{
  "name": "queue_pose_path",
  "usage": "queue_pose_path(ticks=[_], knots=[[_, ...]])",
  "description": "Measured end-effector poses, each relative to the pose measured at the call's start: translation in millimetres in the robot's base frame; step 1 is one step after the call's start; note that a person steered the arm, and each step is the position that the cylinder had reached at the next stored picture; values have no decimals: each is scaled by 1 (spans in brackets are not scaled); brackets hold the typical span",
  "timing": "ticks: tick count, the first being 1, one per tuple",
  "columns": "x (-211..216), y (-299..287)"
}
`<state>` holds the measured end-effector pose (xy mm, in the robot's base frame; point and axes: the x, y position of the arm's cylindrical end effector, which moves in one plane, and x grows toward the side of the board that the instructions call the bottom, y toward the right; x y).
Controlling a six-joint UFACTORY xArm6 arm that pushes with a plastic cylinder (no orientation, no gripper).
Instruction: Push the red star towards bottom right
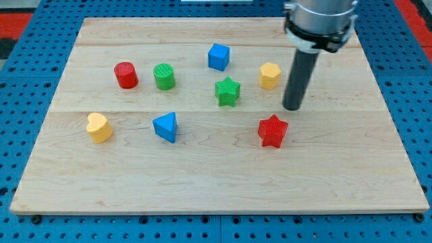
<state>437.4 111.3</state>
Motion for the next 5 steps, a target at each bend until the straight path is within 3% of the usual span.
queue_pose_path(ticks=[1, 2, 3, 5], knots=[[4, -52], [14, -51], [46, -14], [60, -49]])
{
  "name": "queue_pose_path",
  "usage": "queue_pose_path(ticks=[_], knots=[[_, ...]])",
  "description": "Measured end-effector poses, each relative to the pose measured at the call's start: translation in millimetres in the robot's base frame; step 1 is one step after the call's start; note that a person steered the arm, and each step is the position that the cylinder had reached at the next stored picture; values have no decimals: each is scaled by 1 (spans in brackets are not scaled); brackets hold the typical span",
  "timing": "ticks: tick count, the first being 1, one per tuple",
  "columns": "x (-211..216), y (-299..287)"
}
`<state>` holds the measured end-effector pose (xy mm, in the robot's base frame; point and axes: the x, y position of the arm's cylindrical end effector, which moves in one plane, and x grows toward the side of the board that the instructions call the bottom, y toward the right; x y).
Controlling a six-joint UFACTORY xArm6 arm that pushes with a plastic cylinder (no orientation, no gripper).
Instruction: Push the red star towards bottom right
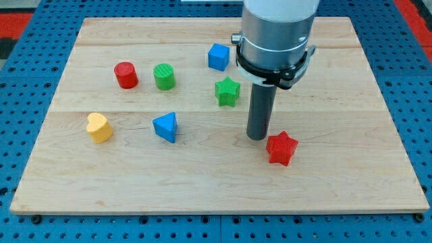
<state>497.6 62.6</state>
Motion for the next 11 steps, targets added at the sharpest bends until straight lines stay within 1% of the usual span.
queue_pose_path(ticks=[1, 2, 3, 4, 5, 7, 8, 9, 10, 11], knots=[[44, 26], [55, 46], [84, 44], [107, 63], [82, 93], [65, 52], [63, 0], [27, -27], [-24, -28], [-57, -43]])
